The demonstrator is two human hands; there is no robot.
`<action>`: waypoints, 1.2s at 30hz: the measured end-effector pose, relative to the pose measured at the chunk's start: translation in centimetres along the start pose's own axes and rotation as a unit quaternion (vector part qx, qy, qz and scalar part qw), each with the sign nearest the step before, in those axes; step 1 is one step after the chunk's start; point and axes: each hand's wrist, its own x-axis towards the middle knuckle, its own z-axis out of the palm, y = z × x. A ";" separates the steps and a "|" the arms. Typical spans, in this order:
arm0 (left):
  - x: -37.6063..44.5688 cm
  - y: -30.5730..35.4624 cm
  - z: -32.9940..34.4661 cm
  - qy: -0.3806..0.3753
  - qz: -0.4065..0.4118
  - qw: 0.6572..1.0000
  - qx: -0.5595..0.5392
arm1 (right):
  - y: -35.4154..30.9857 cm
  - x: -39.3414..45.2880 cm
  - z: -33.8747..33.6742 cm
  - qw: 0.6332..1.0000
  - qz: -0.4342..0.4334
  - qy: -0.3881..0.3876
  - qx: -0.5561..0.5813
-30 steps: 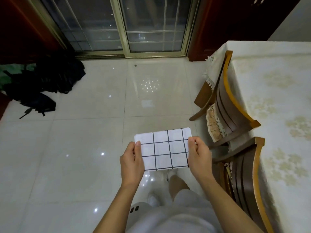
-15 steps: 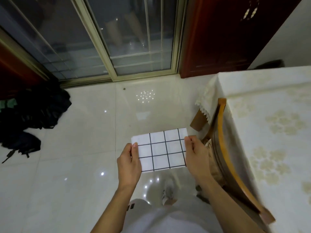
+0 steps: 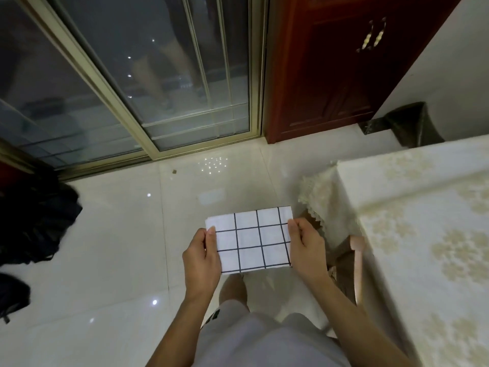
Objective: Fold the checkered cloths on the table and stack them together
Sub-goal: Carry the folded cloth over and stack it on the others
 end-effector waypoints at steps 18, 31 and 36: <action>32.5 10.6 7.3 -0.124 0.073 0.989 0.032 | -9.3 26.3 6.7 0.989 0.078 0.123 0.017; 41.5 16.8 20.6 -0.223 0.132 0.962 0.086 | -5.9 38.5 1.9 0.961 0.174 0.212 0.046; 45.1 21.6 29.3 -0.272 0.176 0.938 0.123 | -3.5 45.3 -2.8 0.941 0.208 0.248 0.094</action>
